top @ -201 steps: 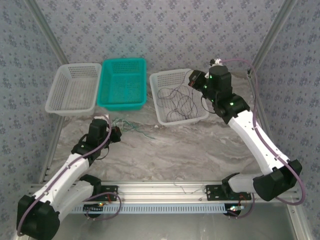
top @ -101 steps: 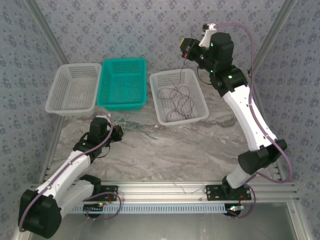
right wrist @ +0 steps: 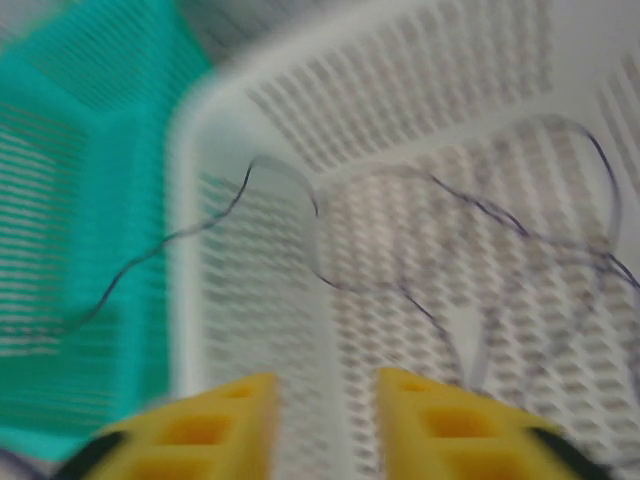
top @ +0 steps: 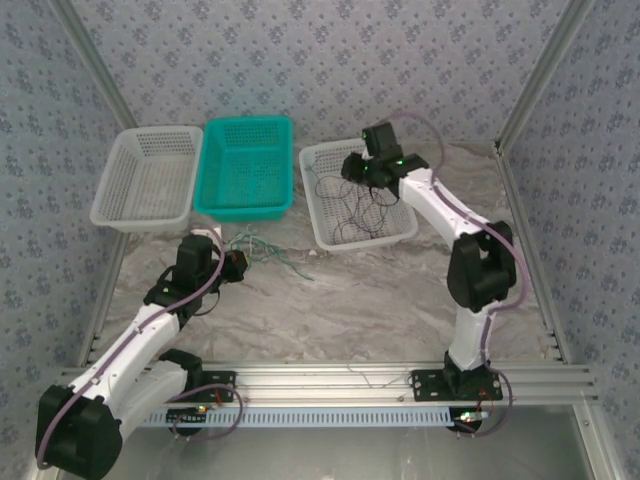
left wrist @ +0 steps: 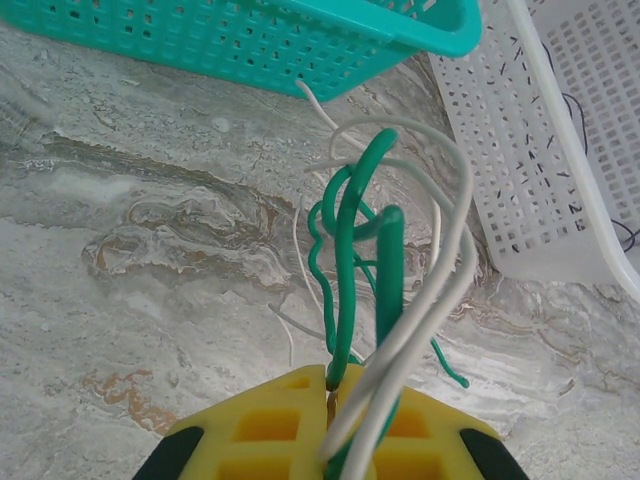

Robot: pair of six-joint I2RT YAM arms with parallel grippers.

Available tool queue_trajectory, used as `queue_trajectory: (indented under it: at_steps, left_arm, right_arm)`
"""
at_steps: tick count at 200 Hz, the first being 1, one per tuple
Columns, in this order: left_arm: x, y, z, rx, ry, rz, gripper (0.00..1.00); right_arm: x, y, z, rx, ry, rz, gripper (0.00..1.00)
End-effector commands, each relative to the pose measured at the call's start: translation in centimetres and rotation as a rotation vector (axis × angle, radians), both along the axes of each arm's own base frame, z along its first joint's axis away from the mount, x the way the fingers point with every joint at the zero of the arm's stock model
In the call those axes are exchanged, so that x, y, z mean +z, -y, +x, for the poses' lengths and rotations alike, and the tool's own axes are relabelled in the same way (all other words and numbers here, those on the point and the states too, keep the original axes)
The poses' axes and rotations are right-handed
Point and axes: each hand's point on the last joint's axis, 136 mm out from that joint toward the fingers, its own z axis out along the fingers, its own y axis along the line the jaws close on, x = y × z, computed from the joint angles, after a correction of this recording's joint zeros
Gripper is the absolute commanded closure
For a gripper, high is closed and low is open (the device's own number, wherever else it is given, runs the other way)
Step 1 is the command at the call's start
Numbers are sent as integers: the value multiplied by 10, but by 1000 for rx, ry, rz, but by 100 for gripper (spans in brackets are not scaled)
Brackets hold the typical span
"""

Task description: Untangle the cables

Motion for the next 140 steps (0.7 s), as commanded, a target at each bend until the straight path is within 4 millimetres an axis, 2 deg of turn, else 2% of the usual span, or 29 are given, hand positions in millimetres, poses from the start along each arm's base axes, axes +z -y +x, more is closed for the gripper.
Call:
queue_trajectory:
  at_steps: [1, 4, 7, 20, 38, 50, 70, 87, 109, 122, 132, 140]
  left_arm:
    - [10, -6, 7, 28, 10, 45, 96]
    - [10, -9, 8, 38, 6, 55, 95]
    - [9, -11, 9, 50, 0, 65, 93]
    - [6, -19, 12, 89, -15, 100, 88]
    - [6, -20, 17, 104, -20, 112, 83]
    - [7, -19, 21, 106, -18, 112, 72]
    - [5, -17, 28, 110, -23, 116, 55]
    - [8, -14, 33, 104, -14, 115, 50]
    - [16, -14, 36, 102, 12, 118, 39]
    - [21, -18, 37, 111, 27, 137, 30]
    - [25, -22, 37, 122, 38, 158, 16]
    - [27, -25, 37, 132, 44, 179, 7]
  right_arm:
    - [27, 25, -17, -31, 17, -215, 16]
    - [32, 28, -19, -42, 26, -232, 5]
    - [37, 31, -21, -52, 36, -244, 1]
    - [59, 43, -32, -81, 75, -239, 0]
    - [84, 58, -49, -122, 105, -167, 0]
    - [92, 73, -63, -166, 98, -128, 0]
    - [95, 101, -84, -260, 69, -76, 0]
    - [85, 130, -112, -392, -15, -15, 0]
    - [54, 172, -175, -595, -191, -54, 0]
    - [26, 183, -217, -643, -317, -92, 1]
    - [5, 184, -248, -637, -417, -106, 2]
    - [-20, 187, -278, -650, -533, -139, 3]
